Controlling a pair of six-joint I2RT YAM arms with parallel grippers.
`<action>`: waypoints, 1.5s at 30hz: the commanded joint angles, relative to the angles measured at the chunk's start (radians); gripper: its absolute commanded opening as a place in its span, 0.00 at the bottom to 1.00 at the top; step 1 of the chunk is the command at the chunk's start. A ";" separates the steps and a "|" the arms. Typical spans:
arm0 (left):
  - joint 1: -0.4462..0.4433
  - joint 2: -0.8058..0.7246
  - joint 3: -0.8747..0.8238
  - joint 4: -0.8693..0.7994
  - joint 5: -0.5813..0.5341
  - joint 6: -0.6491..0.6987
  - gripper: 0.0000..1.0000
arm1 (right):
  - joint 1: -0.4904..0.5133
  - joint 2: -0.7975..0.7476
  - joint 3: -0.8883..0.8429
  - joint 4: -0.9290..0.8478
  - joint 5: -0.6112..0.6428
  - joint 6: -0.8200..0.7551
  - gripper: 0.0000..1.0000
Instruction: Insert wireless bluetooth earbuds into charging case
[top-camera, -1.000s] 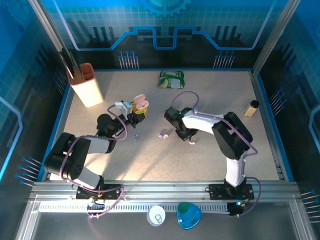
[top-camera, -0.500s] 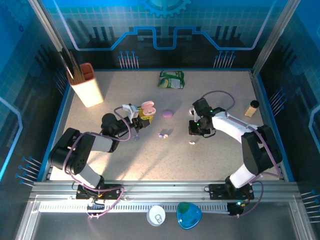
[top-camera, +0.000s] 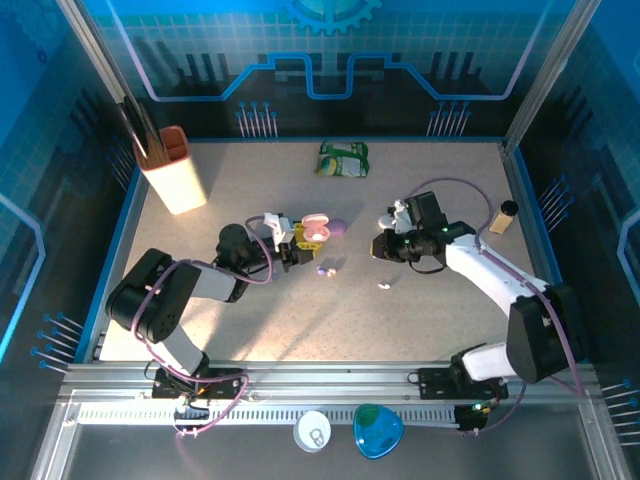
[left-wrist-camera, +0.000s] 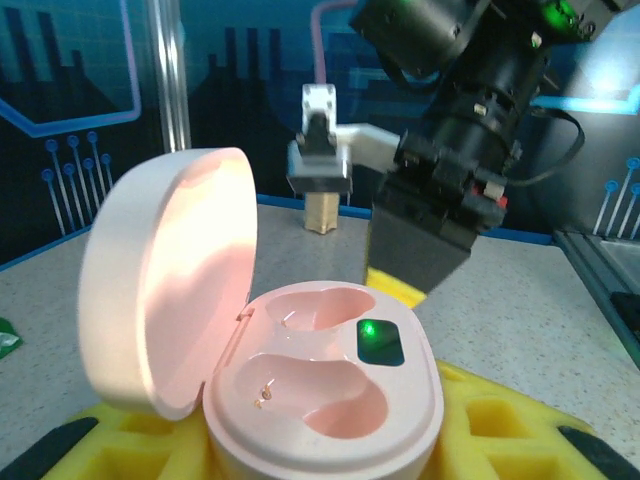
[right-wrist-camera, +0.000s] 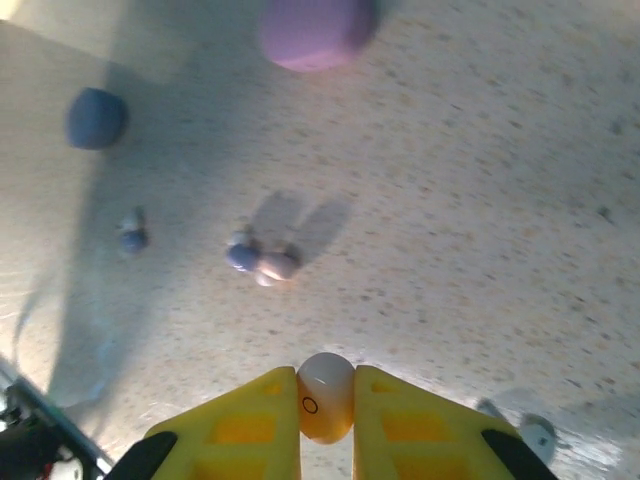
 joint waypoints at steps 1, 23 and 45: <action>-0.018 -0.004 0.038 -0.047 0.066 0.059 0.17 | 0.028 -0.057 0.021 0.047 -0.127 -0.075 0.16; -0.033 -0.037 0.066 -0.155 0.159 0.090 0.17 | 0.197 -0.042 0.174 0.127 -0.237 -0.203 0.15; -0.033 -0.037 0.060 -0.100 0.150 0.071 0.17 | 0.215 0.032 0.221 0.038 -0.136 -0.235 0.32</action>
